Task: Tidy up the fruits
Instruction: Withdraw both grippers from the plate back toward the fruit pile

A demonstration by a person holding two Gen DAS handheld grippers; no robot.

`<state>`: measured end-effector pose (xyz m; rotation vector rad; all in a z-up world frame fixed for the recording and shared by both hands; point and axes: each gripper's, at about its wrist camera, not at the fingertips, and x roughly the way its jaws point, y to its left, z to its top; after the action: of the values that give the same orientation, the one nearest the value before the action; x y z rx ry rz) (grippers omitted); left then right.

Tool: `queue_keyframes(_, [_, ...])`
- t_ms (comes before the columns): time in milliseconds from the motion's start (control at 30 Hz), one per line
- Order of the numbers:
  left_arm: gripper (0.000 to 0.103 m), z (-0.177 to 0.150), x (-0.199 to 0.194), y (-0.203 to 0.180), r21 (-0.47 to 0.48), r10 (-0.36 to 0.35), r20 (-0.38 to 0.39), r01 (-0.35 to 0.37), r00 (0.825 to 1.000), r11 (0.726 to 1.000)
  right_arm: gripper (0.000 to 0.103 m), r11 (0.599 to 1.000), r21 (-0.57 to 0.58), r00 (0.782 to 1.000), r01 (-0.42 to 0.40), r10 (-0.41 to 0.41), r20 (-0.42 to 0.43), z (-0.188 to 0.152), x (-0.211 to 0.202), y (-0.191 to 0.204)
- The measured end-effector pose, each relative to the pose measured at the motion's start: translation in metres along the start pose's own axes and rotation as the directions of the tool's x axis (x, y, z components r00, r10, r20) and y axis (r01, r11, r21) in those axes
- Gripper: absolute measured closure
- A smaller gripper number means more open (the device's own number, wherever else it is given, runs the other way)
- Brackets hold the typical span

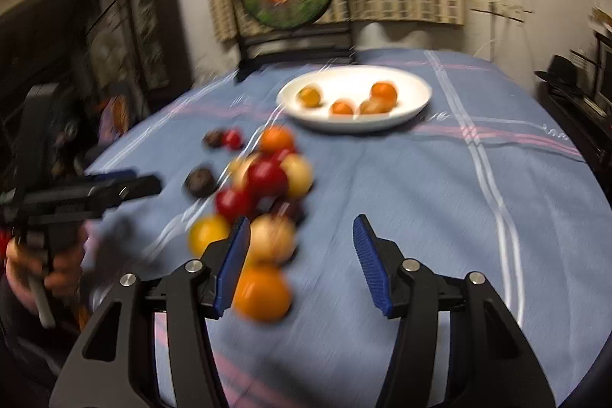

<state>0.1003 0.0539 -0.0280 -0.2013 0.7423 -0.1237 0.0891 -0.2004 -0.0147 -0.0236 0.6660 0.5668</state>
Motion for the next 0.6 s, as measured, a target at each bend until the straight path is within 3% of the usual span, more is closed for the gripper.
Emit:
queue_keyframes(67, [0.005, -0.012, 0.004, -0.004, 0.021, -0.006, -0.001, 0.006, 1.000, 1.000, 0.046, 0.999, -0.025, 0.999, -0.034, 0.034, -0.003, -0.012, -0.004, 0.009])
queue_keyframes(133, [0.005, -0.021, 0.010, -0.011, 0.072, 0.038, -0.007, -0.037, 0.999, 0.997, 0.046, 0.998, -0.040, 0.999, -0.047, 0.047, -0.001, -0.023, -0.006, 0.015])
queue_keyframes(167, [0.005, -0.023, 0.012, -0.016, 0.099, 0.024, -0.030, -0.021, 0.999, 0.995, 0.046, 0.998, -0.046, 0.999, -0.046, 0.046, -0.003, -0.025, -0.007, 0.017])
queue_keyframes(233, [0.005, -0.026, 0.009, -0.019, 0.122, 0.005, -0.005, -0.004, 1.000, 0.993, 0.046, 0.998, -0.054, 0.999, -0.039, 0.038, -0.010, -0.028, -0.004, 0.020])
queue_keyframes(600, [0.005, -0.021, 0.019, -0.008, 0.045, -0.071, -0.072, 0.074, 0.995, 0.996, 0.046, 0.998, -0.058, 0.999, 0.011, -0.013, -0.034, -0.033, 0.015, 0.023])
